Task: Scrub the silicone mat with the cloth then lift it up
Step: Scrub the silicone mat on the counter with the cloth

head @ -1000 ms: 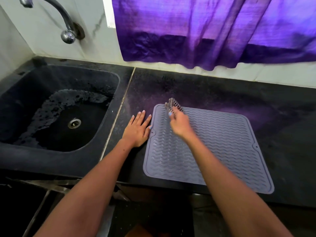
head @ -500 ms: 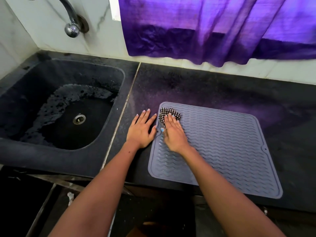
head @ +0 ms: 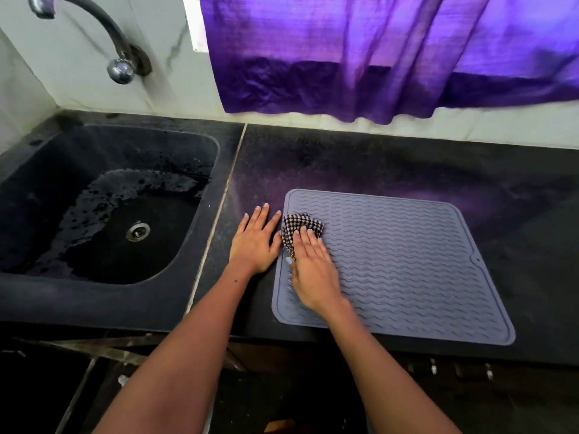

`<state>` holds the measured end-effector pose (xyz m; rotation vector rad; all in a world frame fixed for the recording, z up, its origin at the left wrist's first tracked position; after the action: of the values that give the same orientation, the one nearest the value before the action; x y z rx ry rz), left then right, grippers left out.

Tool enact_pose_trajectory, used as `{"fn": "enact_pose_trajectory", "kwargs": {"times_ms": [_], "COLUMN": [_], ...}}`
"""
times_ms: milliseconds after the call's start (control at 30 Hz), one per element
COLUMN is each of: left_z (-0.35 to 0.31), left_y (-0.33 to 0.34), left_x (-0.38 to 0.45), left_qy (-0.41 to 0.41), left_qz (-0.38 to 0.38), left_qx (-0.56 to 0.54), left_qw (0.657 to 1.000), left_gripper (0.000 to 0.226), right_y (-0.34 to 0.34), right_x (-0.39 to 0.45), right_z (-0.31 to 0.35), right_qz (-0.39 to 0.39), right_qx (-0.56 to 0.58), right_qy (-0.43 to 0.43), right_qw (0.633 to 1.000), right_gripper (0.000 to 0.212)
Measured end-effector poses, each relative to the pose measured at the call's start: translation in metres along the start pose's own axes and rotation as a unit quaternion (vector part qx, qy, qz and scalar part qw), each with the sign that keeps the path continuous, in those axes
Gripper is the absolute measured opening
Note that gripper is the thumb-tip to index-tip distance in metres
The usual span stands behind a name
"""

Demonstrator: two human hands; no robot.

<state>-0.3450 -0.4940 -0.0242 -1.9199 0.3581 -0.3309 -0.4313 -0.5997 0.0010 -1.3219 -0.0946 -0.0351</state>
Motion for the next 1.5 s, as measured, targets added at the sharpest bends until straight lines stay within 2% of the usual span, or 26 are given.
{"fn": "enact_pose_trajectory", "kwargs": {"times_ms": [200,267,300,333,367,400,433,467,500,567,600,667,733,800,900,967,1033,1067,1133,1167,1233,1300,1400,1500], "left_z": [-0.001,0.000,0.001,0.002,0.003,0.003,0.003,0.004,0.004,0.004,0.003,0.002,0.000,-0.001,-0.002,-0.004,-0.007,-0.008,-0.009,-0.010,-0.010,-0.009,-0.010,-0.010], "left_y": [0.004,0.004,0.003,0.003,0.003,0.002,0.002,0.002,0.001,0.001,0.000,-0.001,-0.002,-0.002,0.001,0.004,0.005,0.006,0.007,0.007,0.006,0.006,0.007,0.007], "left_x": [0.001,0.001,0.001,0.001,0.001,0.001,0.001,0.001,0.001,0.001,0.001,0.000,0.000,0.000,-0.001,0.000,0.000,-0.001,-0.003,-0.004,-0.005,-0.005,-0.005,-0.005], "left_qy": [-0.014,-0.013,-0.012,-0.011,-0.010,-0.008,-0.008,-0.009,-0.010,-0.009,-0.008,-0.007,-0.005,-0.008,-0.018,-0.031,-0.054,-0.065,-0.074,-0.073,-0.069,-0.070,-0.070,-0.069], "left_qz": [0.026,0.028,0.025,0.023,0.021,0.018,0.015,0.012,0.010,0.002,-0.003,-0.012,-0.014,-0.012,0.002,0.025,0.049,0.062,0.080,0.084,0.083,0.081,0.081,0.074], "left_qx": [0.016,0.017,0.014,0.009,0.004,-0.001,-0.007,-0.012,-0.016,-0.019,-0.021,-0.027,-0.030,-0.028,-0.009,0.004,0.008,0.005,-0.001,0.001,0.006,0.010,0.011,0.015], "left_qw": [0.999,0.999,1.000,1.000,1.000,1.000,1.000,1.000,1.000,1.000,1.000,1.000,0.999,1.000,1.000,0.999,0.997,0.996,0.994,0.994,0.994,0.994,0.994,0.995], "left_gripper": [0.054,0.056,0.058,0.058,0.058,0.058,0.061,0.064,0.066,0.071,0.076,0.083,0.083,0.076,0.056,0.053,0.054,0.054,0.054,0.055,0.055,0.055,0.055,0.055], "right_y": [0.006,0.003,0.000,-0.008,-0.015,-0.023,-0.031,-0.041,-0.049,-0.051,-0.044,-0.025,-0.014,-0.008,-0.010,-0.014,-0.018,-0.023,-0.036,-0.045,-0.064,-0.068,-0.042,-0.024], "right_x": [0.004,0.008,0.012,0.014,0.015,0.015,0.011,0.006,0.000,-0.008,-0.013,-0.023,-0.029,-0.030,-0.026,-0.021,-0.013,-0.011,-0.007,-0.008,-0.016,-0.026,-0.041,-0.048], "right_z": [-0.006,-0.006,-0.009,-0.014,-0.023,-0.033,-0.043,-0.047,-0.047,-0.040,-0.035,-0.027,-0.022,-0.022,-0.025,-0.027,-0.037,-0.045,-0.061,-0.068,-0.070,-0.059,-0.045,-0.045], "right_qz": [0.028,0.058,0.074,0.071,0.047,-0.006,-0.059,-0.093,-0.110,-0.089,-0.059,-0.010,-0.021,-0.029,0.014,0.031,0.057,0.072,0.047,0.015,-0.026,-0.026,0.005,-0.013], "right_qx": [-0.008,0.058,0.144,0.265,0.389,0.468,0.481,0.443,0.379,0.215,0.135,0.008,-0.053,-0.074,-0.093,-0.062,0.056,0.158,0.364,0.398,0.298,0.153,0.018,-0.041], "right_qy": [-0.007,-0.001,0.030,0.086,0.152,0.209,0.249,0.259,0.243,0.174,0.143,0.094,0.061,0.051,0.039,0.039,0.084,0.131,0.224,0.249,0.237,0.189,0.132,0.096], "right_qw": [1.000,0.997,0.986,0.958,0.908,0.858,0.838,0.853,0.886,0.957,0.979,0.996,0.996,0.995,0.995,0.997,0.993,0.976,0.903,0.883,0.925,0.970,0.991,0.994], "right_gripper": [0.058,0.054,0.050,0.046,0.041,0.038,0.036,0.036,0.038,0.045,0.048,0.055,0.057,0.054,0.053,0.055,0.050,0.045,0.036,0.034,0.035,0.042,0.052,0.055]}}
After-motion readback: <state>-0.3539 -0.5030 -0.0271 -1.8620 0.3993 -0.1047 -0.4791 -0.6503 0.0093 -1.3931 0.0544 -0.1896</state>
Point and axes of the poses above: each hand's wrist, its own x-axis towards the middle knuckle, its own y-axis out of the palm, z = x × y, the point moved 6 cm from there along x, towards the middle knuckle, and after that the axes turned 8 degrees about -x, right-handed, at the moved point
